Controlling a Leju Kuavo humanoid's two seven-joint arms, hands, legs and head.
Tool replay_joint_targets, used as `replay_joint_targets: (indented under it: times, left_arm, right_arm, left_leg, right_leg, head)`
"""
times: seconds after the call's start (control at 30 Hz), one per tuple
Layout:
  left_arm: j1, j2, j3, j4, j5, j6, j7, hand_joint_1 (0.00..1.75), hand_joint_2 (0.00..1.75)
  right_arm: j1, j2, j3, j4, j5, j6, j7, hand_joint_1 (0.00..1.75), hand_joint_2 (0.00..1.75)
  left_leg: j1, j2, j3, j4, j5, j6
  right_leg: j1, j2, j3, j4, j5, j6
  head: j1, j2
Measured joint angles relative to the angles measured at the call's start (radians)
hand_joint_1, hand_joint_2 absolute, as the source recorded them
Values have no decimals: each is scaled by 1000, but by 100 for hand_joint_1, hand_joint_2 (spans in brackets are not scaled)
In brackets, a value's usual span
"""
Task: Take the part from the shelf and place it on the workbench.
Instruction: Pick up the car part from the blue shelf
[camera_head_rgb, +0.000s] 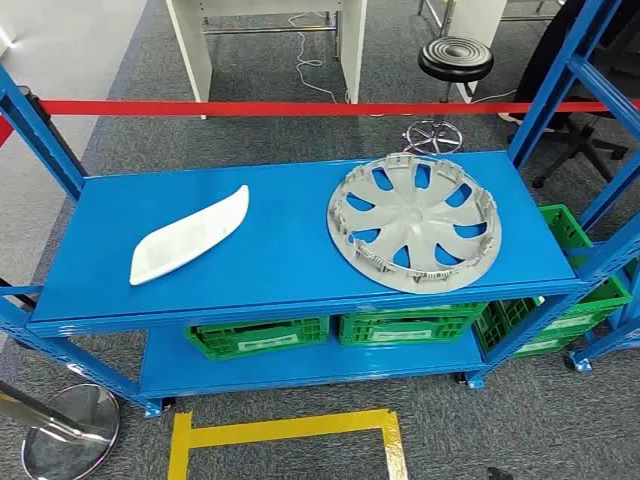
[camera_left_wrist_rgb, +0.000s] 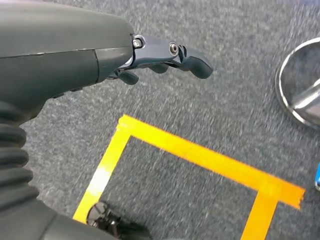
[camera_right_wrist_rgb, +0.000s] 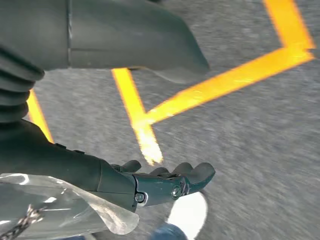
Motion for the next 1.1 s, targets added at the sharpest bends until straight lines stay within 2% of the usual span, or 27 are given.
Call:
replay_joint_targets:
  times: [0.2, 0.5, 0.8, 1.1]
  left_arm:
    - [-17, -17, 92, 13, -82, 43, -42, 0, 0]
    - [-46, -40, 224, 37, -223, 107, -104, 0, 0]
    - [-67, -61, 312, 58, -339, 152, -139, 0, 0]
    - [-86, -80, 367, 75, -438, 186, -160, 0, 0]
  right_arm:
    - [-14, 8, -21, -86, 18, -41, -63, 0, 0]
    - [-31, 4, -9, -341, 65, -148, -128, 0, 0]
    - [-93, -48, 81, -590, 175, -248, -127, 0, 0]
    - [-221, -112, 228, -758, 340, -316, -73, 0, 0]
  left_leg:
    - [0, 0, 0, 0, 0, 0]
    - [0, 0, 0, 1, 0, 0]
    - [0, 0, 1, 1, 0, 0]
    - [0, 0, 1, 1, 1, 0]
  right_leg:
    - [0, 0, 0, 0, 0, 0]
    - [-1, 0, 0, 0, 1, 0]
    - [-1, 0, 1, 0, 2, 0]
    - [-1, 0, 1, 0, 2, 0]
  head:
    - [0, 0]
    - [0, 0]
    - [0, 0]
    - [0, 0]
